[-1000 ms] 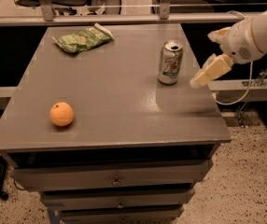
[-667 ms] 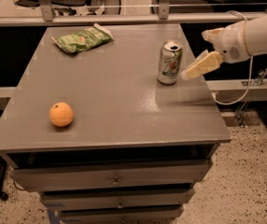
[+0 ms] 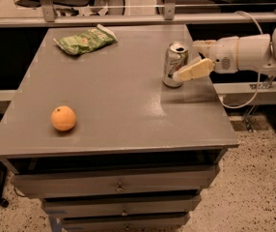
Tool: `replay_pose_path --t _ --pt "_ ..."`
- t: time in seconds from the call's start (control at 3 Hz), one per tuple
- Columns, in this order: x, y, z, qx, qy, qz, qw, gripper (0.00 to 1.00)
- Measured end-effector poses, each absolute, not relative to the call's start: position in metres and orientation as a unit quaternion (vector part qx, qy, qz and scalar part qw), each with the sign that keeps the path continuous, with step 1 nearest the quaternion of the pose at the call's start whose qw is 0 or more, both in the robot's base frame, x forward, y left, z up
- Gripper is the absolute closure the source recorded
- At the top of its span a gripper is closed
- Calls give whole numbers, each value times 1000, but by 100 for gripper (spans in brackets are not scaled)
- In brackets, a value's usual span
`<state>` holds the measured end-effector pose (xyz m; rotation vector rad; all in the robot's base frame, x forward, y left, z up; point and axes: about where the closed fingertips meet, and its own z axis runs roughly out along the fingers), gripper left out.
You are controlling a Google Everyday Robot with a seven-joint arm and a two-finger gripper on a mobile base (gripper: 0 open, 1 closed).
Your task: Knock 7up can over
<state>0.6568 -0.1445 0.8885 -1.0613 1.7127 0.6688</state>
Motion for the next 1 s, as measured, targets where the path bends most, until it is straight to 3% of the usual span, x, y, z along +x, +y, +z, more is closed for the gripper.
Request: replay_pose_path --t 0.33,0.67,1.0 --pt "659 -130 886 -417 682 325 505 0" --pt "656 -119 887 -413 653 356 526 17" --pt "653 -115 890 -417 628 369 544 41"
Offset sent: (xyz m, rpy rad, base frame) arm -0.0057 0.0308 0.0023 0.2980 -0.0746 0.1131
